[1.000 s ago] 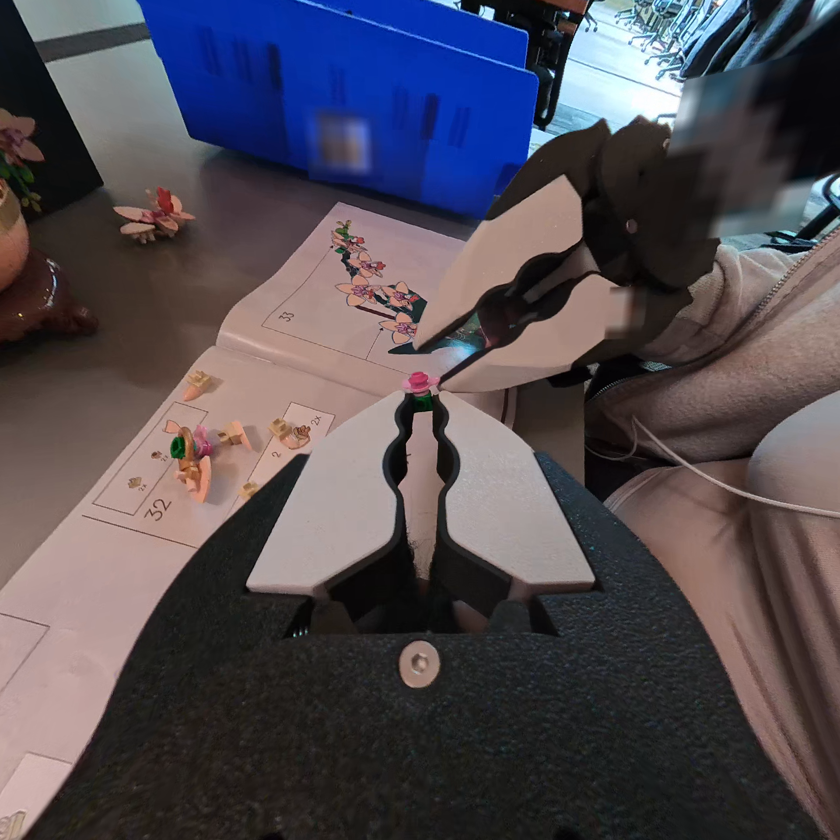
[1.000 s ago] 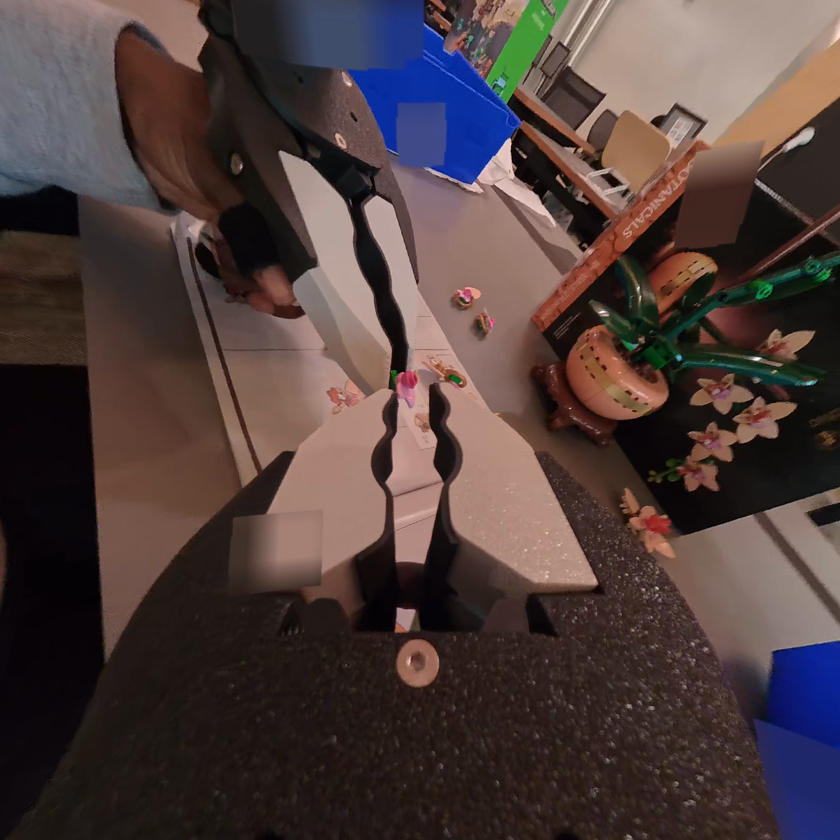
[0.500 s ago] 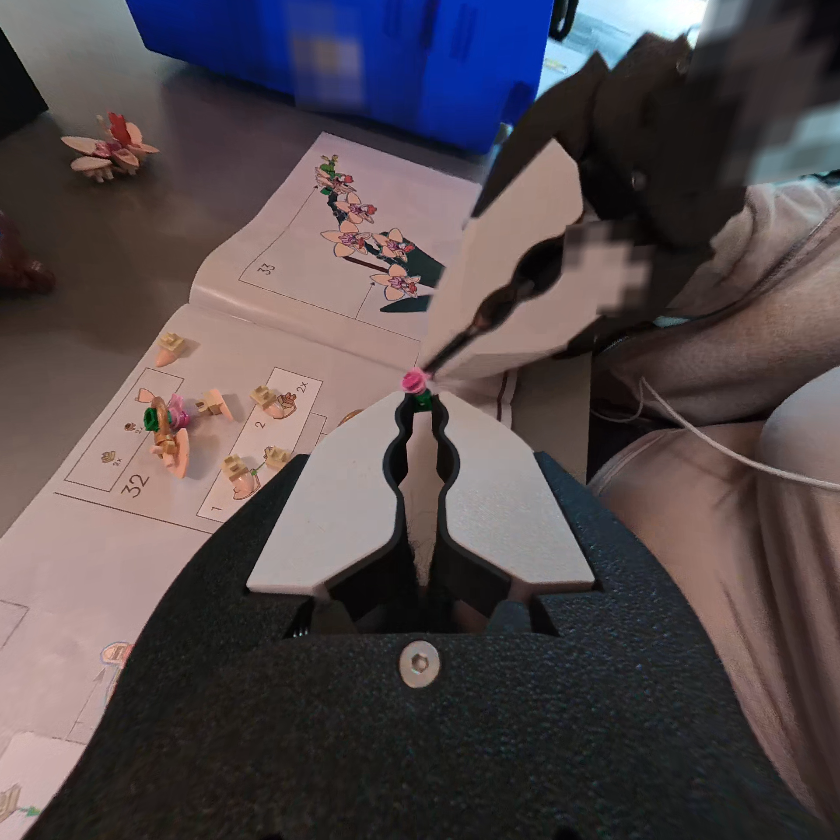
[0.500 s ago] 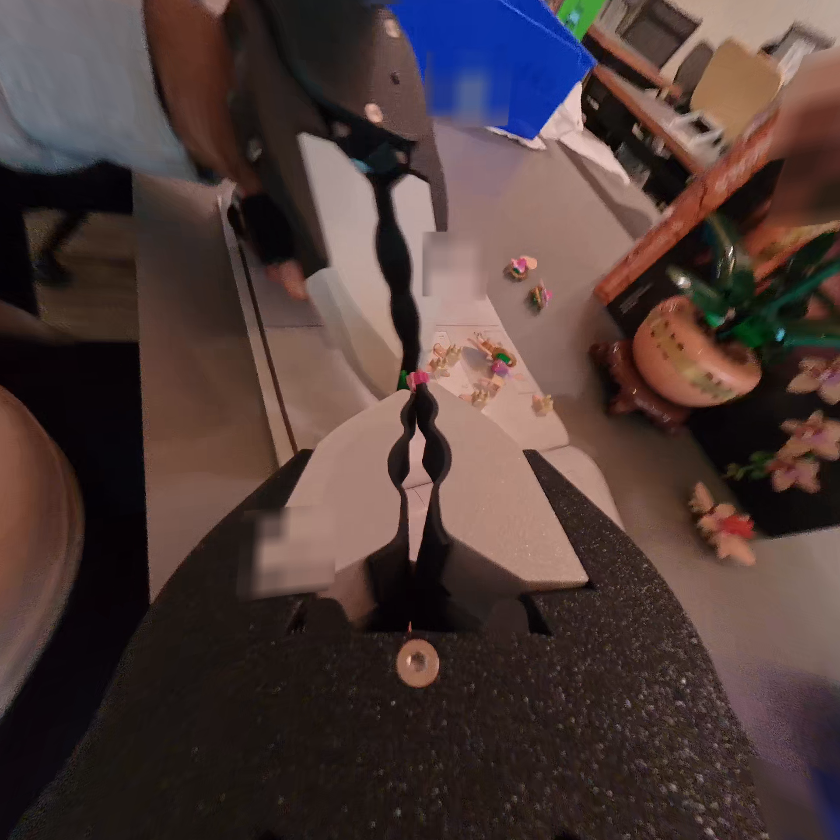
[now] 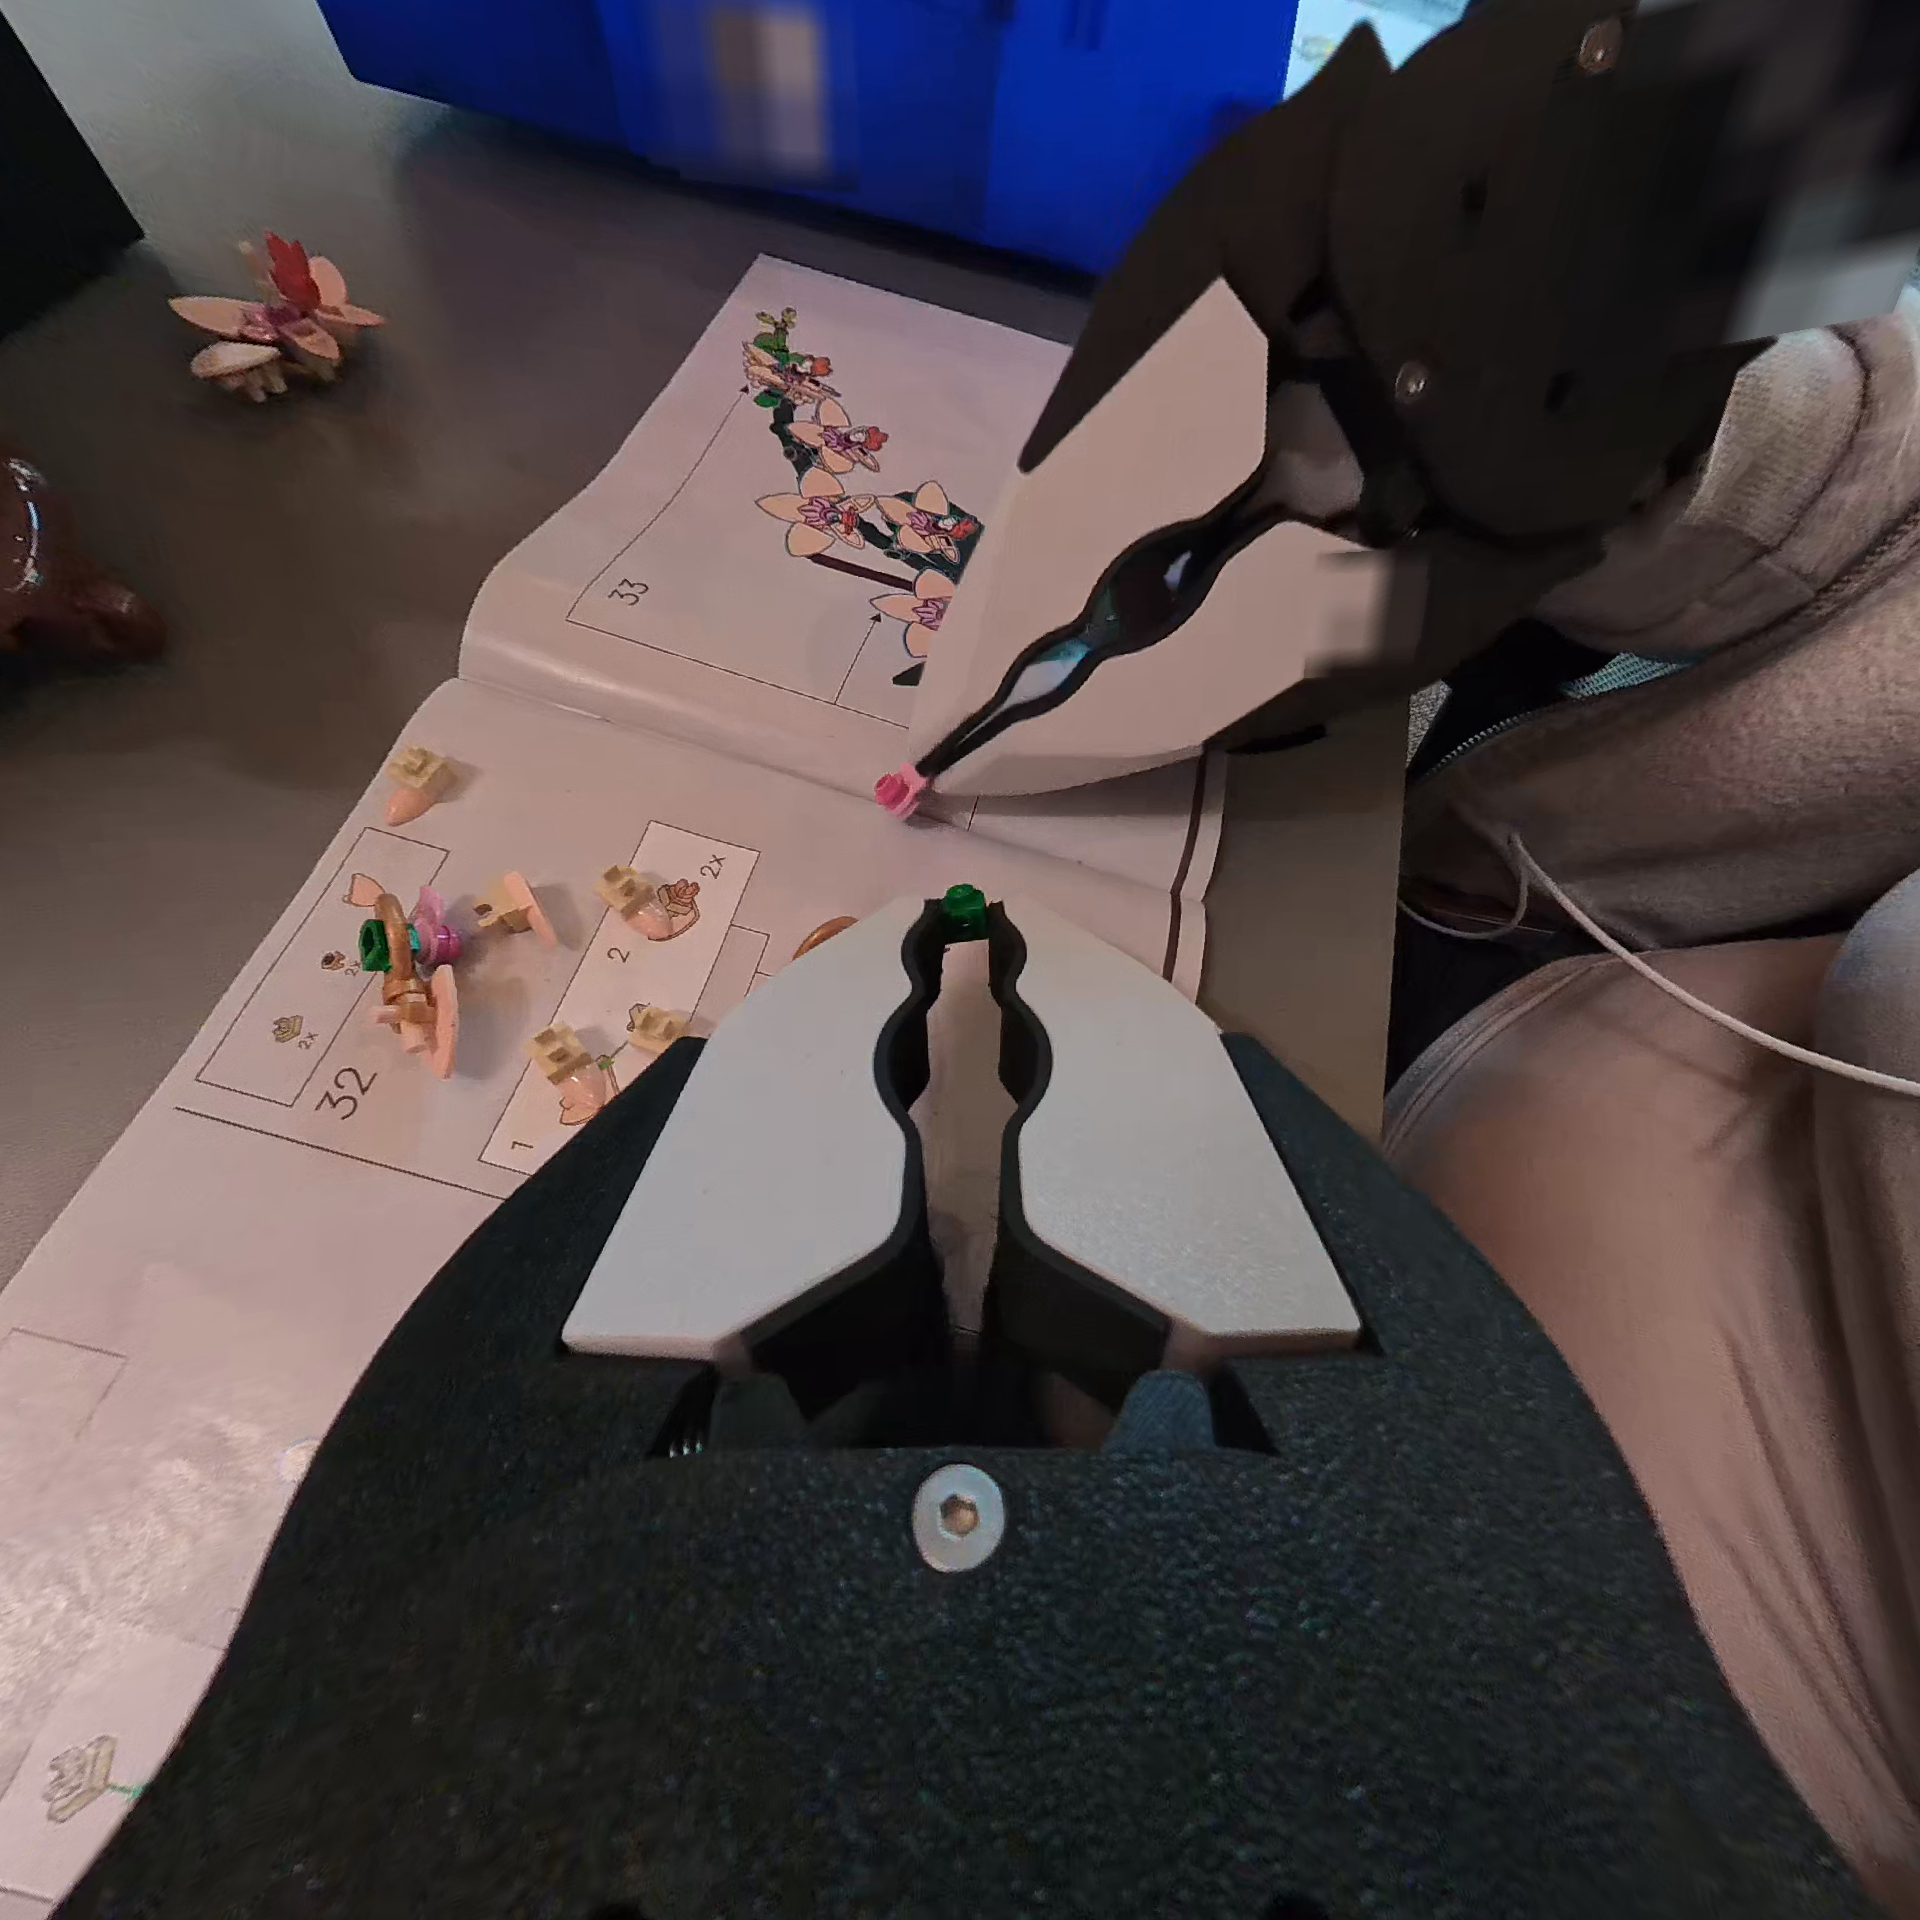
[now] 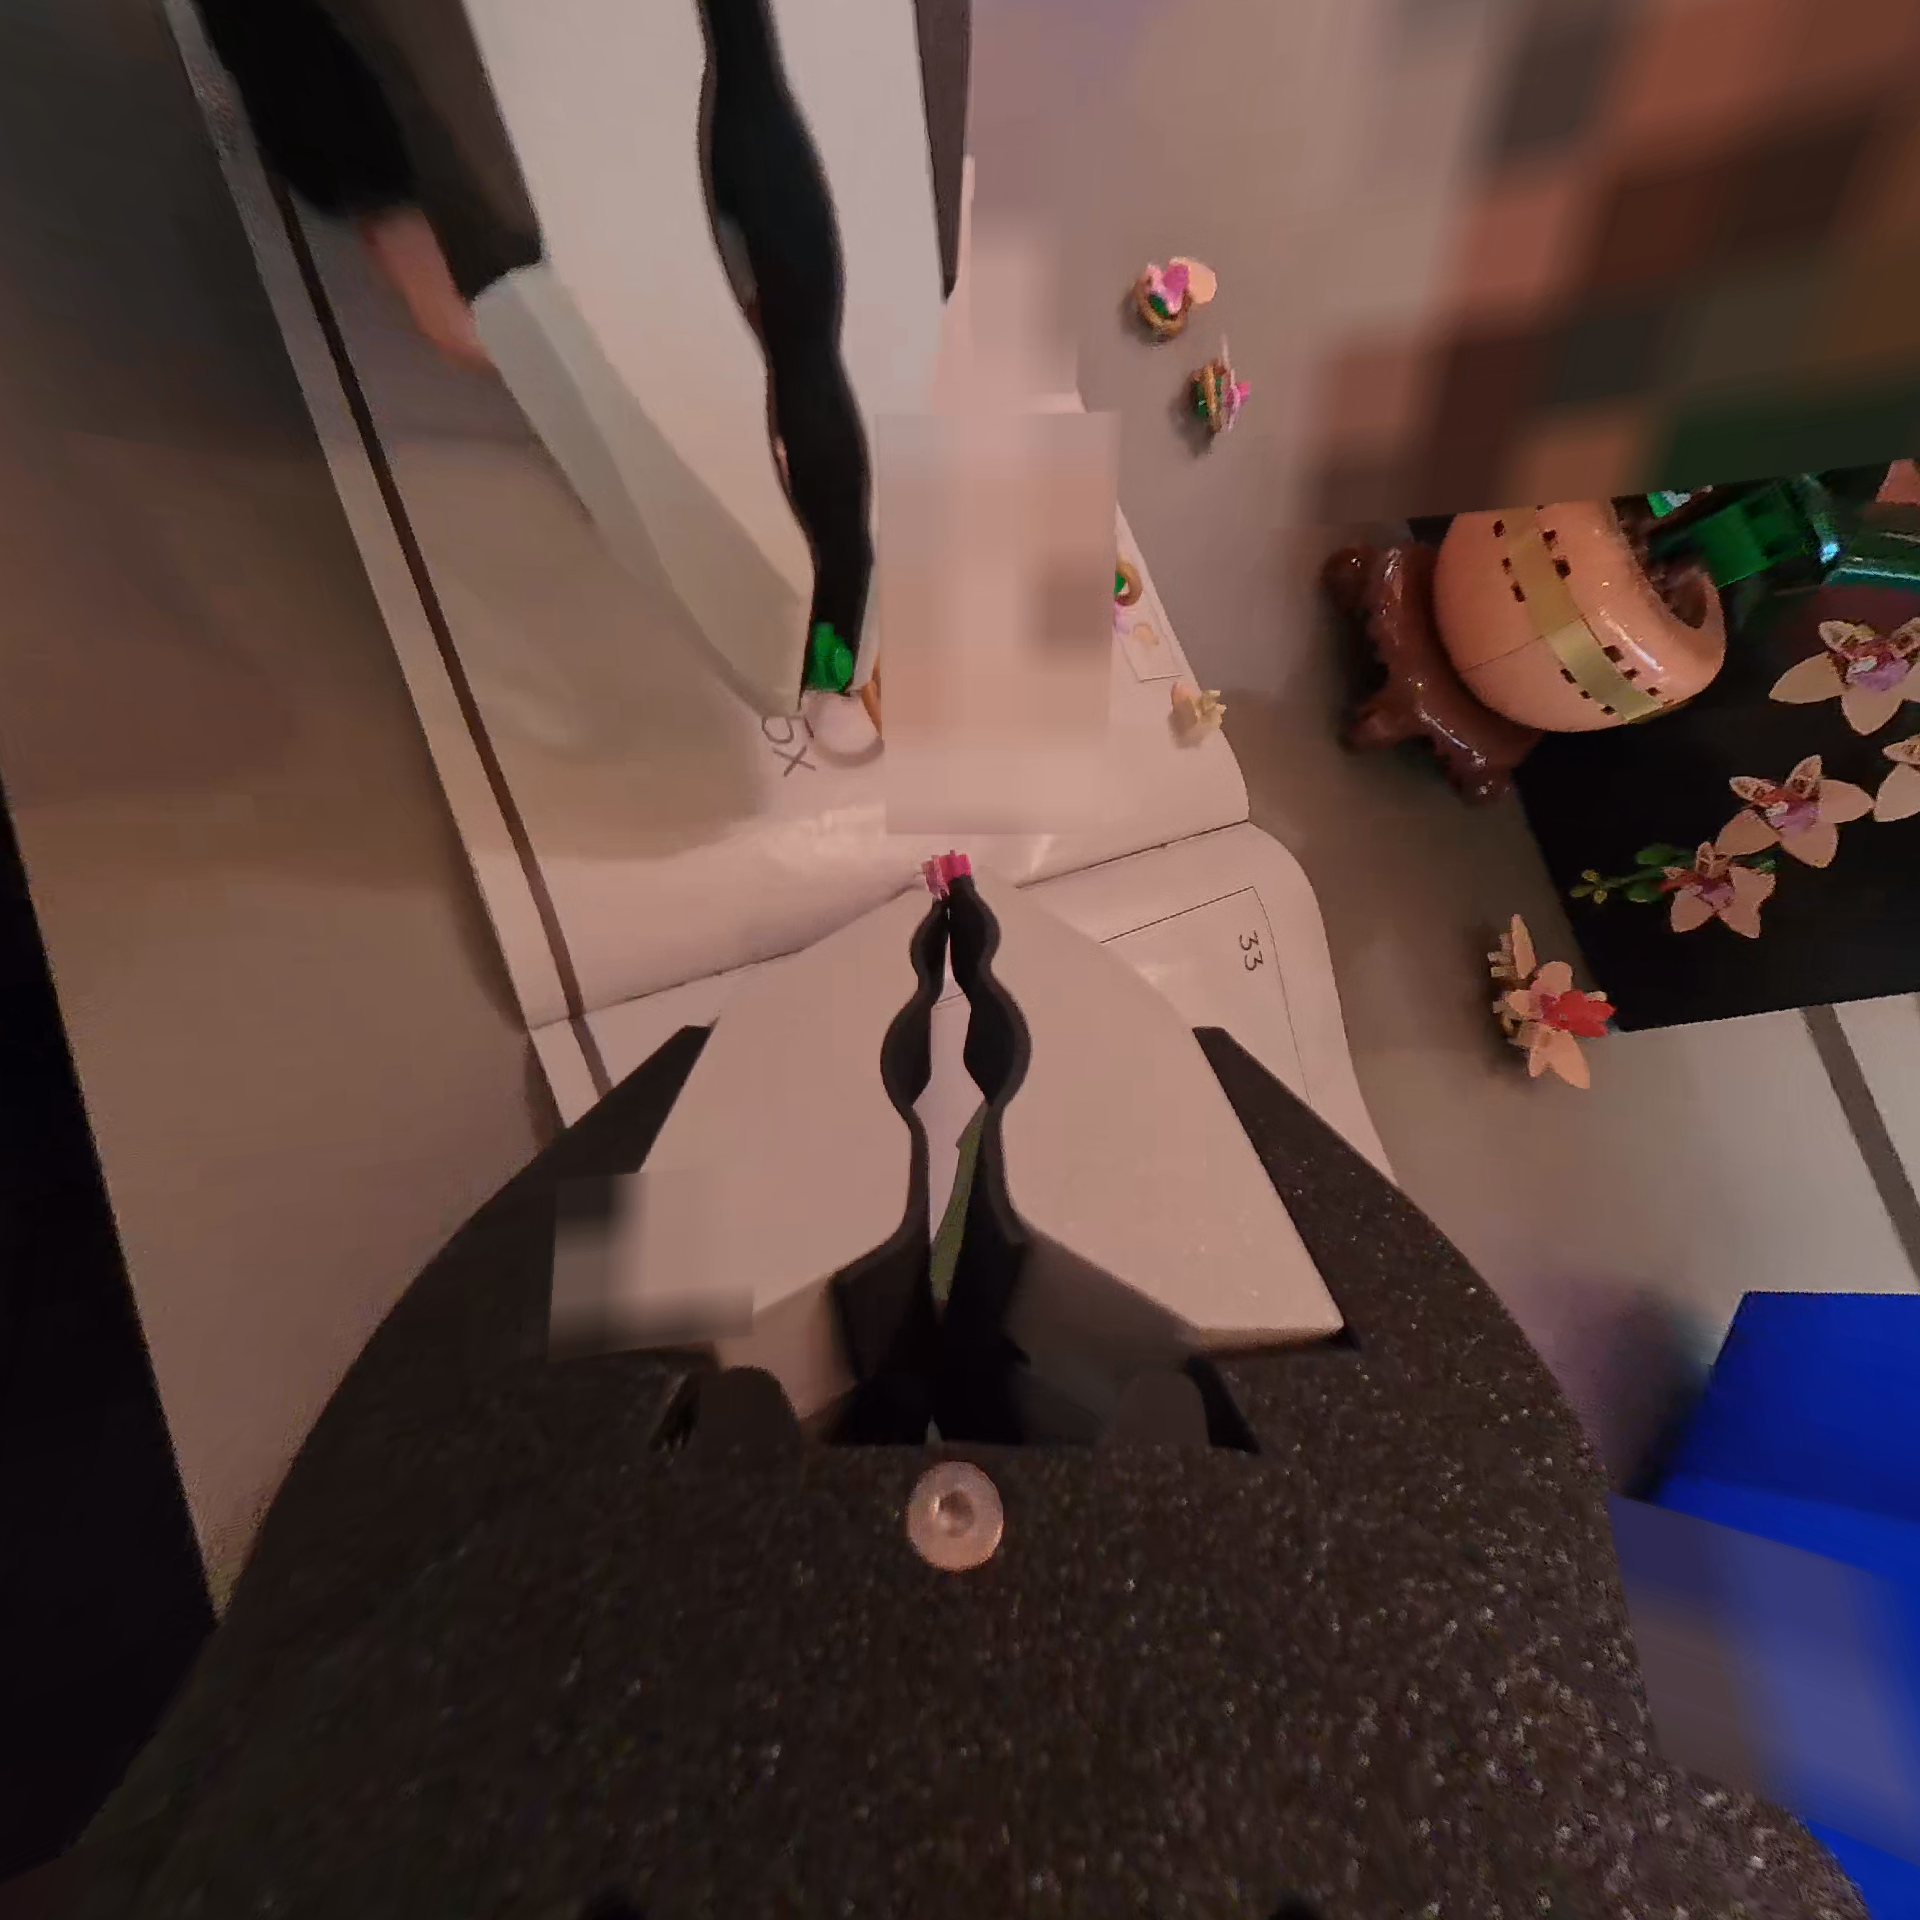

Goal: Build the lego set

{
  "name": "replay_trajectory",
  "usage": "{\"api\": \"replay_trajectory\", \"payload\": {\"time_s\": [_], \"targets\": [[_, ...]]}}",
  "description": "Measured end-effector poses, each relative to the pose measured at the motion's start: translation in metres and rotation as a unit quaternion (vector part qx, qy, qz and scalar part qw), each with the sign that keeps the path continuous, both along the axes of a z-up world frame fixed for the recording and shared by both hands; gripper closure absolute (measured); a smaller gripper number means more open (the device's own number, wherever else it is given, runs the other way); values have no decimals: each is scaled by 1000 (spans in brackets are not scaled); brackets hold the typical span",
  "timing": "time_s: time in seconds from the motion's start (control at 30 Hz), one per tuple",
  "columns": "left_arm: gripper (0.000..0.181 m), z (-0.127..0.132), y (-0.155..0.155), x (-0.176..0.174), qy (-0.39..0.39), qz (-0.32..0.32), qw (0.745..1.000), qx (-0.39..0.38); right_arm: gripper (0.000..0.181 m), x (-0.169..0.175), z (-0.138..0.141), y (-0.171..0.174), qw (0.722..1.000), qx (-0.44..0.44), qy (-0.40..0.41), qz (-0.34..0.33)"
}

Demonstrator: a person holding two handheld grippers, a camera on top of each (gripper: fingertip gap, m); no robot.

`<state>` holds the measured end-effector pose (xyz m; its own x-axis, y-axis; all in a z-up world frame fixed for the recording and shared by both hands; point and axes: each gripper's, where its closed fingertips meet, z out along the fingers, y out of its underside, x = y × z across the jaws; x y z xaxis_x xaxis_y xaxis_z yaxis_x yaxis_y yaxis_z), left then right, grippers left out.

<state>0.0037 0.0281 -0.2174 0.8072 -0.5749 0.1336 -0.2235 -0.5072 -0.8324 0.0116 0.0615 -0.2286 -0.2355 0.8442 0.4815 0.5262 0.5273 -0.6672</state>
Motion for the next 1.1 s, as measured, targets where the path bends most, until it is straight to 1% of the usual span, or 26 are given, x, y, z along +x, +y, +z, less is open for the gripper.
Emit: {"api": "replay_trajectory", "payload": {"time_s": [0.03,0.23,0.43,0.53,0.63,0.7,0.77,0.83,0.9,1.0,1.1], "targets": [[173,1,0,0,-3,1,1000,1,181,0,-1,-1,1000,2,-3,3],[173,9,1,-5,-32,12,999,14,179,4,-1,1,1000,-10,-2,-2],[173,11,1,-5,-34,11,999,22,178,7,-5,-1,1000,-18,-17,6],[173,13,0,-3,-37,4,999,28,174,8,-6,-4,999,-42,-29,12],[173,15,-2,-6,-25,2,999,44,161,11,-5,-8,995,-85,-46,20],[173,15,-4,-13,5,0,998,58,157,13,-1,-8,991,-124,-45,21],[173,17,-8,-20,37,-9,996,77,158,13,6,-7,986,-162,-31,23],[173,22,-11,-25,52,-14,994,96,163,11,14,-7,980,-196,-11,27],[173,25,-14,-25,47,-28,992,111,169,7,22,-12,973,-228,5,47],[173,32,-16,-15,23,-56,989,137,174,-3,36,-28,957,-273,29,94],[173,37,-15,-10,15,-64,985,163,174,-12,50,-44,936,-318,50,139]]}}
